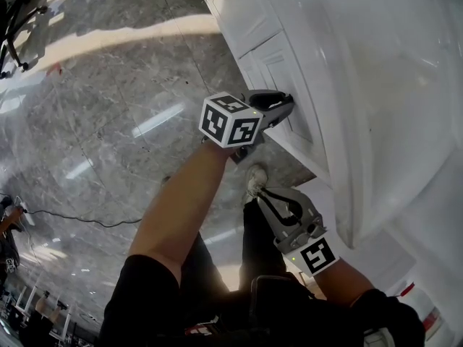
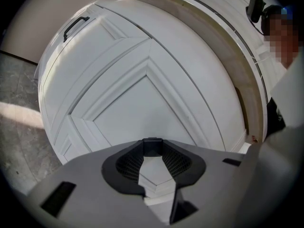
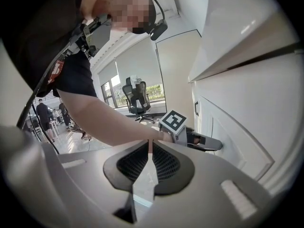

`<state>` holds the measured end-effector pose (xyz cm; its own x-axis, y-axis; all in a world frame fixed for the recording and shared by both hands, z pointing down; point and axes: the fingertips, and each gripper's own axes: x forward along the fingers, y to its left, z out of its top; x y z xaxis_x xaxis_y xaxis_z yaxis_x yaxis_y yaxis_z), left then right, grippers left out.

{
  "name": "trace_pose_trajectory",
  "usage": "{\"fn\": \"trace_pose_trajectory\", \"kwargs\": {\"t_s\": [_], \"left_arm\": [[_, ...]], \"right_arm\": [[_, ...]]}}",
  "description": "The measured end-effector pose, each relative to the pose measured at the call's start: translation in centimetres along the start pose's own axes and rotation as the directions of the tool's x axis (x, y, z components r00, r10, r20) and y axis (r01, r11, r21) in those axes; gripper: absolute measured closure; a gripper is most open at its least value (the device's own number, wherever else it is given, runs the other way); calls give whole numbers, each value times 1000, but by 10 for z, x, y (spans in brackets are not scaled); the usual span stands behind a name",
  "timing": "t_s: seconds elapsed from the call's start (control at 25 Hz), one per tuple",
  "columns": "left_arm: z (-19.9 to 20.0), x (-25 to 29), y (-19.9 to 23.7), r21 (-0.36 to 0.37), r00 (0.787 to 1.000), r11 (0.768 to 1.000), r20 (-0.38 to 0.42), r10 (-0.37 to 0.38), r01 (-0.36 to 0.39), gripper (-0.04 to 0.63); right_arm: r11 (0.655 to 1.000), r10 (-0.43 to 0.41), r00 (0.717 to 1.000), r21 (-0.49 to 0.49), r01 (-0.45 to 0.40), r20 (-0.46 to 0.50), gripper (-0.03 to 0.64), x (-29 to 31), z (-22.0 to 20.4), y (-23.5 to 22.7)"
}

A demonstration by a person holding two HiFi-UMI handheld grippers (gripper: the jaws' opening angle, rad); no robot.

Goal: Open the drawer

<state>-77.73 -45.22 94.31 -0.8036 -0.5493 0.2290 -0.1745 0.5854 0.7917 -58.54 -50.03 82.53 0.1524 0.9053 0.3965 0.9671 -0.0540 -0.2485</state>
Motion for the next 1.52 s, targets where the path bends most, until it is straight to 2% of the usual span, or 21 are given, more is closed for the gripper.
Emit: {"fn": "trace_pose_trajectory", "kwargs": {"t_s": [0.32,1.52], "left_arm": [[4,-10,-5,-9,1000,1000,13,-12,12,471],[-27,-98,0,-7,1000,1000,0,9,-9,471]], "right_arm": [[1000,9,1000,0,-9,8,618,-5,14,-3],[996,77,997,-49,-76,21,618,29,26,62]]}}
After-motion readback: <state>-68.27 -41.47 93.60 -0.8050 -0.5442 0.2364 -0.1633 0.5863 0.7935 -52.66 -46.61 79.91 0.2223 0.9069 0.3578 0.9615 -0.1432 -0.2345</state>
